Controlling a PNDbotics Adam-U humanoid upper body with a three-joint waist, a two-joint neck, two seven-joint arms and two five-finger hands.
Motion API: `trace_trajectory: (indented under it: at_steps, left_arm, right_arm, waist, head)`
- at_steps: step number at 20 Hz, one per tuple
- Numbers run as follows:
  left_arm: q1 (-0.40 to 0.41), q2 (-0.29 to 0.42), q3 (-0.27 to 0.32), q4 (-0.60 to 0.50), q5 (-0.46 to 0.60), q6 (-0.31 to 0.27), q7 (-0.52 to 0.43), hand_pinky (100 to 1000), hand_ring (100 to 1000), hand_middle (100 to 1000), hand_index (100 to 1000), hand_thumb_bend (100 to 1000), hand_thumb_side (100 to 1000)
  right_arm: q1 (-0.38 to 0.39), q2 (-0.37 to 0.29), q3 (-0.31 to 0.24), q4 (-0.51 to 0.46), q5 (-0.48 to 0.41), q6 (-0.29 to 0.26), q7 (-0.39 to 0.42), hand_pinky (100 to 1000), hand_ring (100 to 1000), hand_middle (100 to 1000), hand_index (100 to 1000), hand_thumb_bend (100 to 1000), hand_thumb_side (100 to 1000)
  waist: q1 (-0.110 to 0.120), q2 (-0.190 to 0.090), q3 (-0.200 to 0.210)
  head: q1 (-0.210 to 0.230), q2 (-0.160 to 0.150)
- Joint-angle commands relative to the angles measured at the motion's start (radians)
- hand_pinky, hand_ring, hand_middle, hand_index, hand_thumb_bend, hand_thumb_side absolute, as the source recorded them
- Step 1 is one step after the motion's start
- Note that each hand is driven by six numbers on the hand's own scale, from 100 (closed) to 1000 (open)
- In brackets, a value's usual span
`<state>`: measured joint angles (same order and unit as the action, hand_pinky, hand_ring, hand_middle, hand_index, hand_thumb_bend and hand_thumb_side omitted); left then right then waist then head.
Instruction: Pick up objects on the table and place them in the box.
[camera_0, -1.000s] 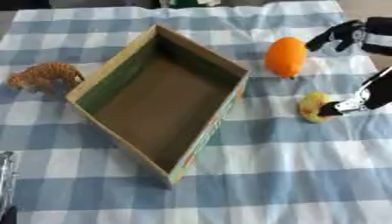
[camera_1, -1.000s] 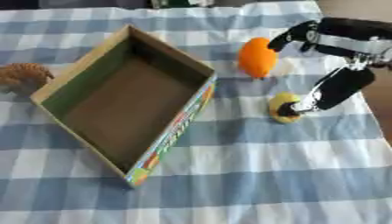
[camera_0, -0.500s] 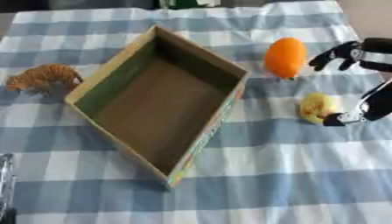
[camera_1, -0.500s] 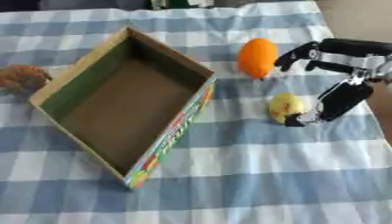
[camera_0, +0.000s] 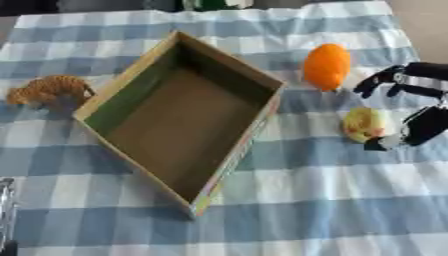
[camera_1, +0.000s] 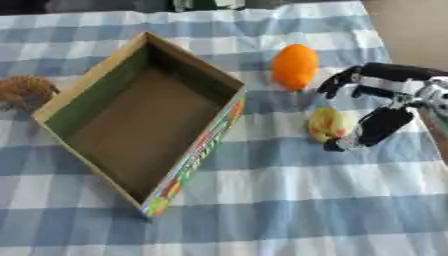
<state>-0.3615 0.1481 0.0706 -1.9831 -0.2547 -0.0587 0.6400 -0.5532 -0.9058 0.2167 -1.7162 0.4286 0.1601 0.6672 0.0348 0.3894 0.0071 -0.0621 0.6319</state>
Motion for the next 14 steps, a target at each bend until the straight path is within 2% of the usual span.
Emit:
trace_trajectory:
  at_steps: [1, 6, 14]
  left_arm:
    - [-0.01, 0.003, -0.001, -0.017, 0.003, -0.001, -0.003, 477, 609, 579, 770, 100, 898]
    - [-0.01, 0.001, -0.001, -0.017, 0.003, -0.001, -0.005, 477, 609, 579, 770, 100, 898]
    - [-0.01, 0.0, -0.002, -0.017, 0.003, -0.001, -0.006, 477, 609, 578, 770, 100, 899]
  right_arm:
    - [-0.005, -0.012, -0.005, 0.005, 0.012, -0.002, -0.009, 803, 941, 726, 859, 570, 281]
    - [-0.002, -0.004, -0.004, 0.017, 0.016, 0.0, -0.022, 794, 928, 692, 831, 538, 266]
    - [0.001, 0.002, -0.003, 0.043, 0.028, 0.008, -0.044, 784, 913, 665, 797, 431, 267]
  waist:
    - [-0.003, -0.016, 0.001]
    - [-0.003, -0.014, 0.0]
    - [-0.003, -0.011, 0.002]
  head:
    - [-0.001, -0.008]
    - [-0.002, -0.01]
    - [-0.001, -0.012]
